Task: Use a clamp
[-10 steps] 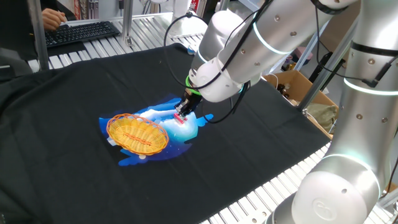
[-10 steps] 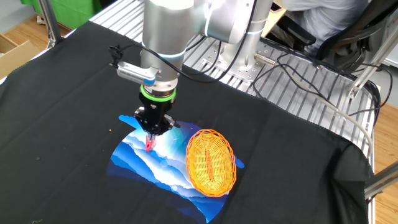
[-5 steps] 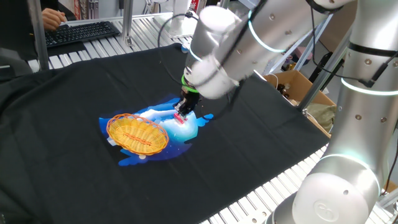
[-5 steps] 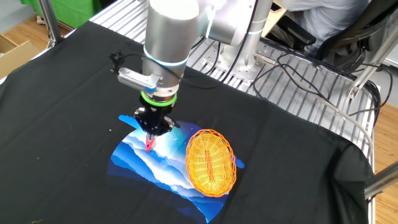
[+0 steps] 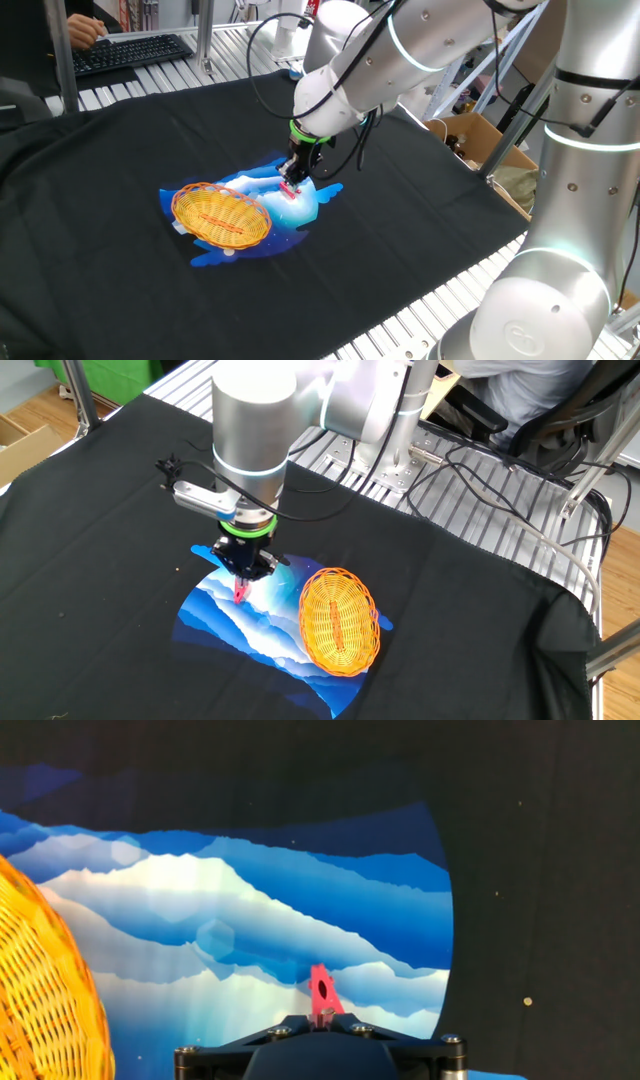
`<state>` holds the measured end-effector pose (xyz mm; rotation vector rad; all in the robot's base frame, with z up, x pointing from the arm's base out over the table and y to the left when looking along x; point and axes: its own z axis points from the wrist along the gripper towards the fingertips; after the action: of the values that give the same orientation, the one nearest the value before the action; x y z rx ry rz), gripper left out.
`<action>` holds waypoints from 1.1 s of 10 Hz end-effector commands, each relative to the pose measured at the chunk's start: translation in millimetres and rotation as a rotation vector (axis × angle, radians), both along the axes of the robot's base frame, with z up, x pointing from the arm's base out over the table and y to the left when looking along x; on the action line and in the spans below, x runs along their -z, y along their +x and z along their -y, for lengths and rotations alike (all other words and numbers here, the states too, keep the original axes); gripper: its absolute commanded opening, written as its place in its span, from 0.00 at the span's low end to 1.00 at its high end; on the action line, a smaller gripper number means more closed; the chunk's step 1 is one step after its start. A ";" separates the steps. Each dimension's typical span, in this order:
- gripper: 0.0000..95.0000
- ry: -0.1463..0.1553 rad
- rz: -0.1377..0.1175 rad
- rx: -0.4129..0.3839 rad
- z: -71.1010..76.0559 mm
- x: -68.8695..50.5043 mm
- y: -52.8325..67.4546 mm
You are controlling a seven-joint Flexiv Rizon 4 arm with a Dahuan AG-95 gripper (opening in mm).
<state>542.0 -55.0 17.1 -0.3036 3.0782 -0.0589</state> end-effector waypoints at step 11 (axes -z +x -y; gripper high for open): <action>0.80 0.001 -0.003 0.033 -1.5 9.2 -2.7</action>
<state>539.3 -54.0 6.3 -0.2609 3.0852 -0.0634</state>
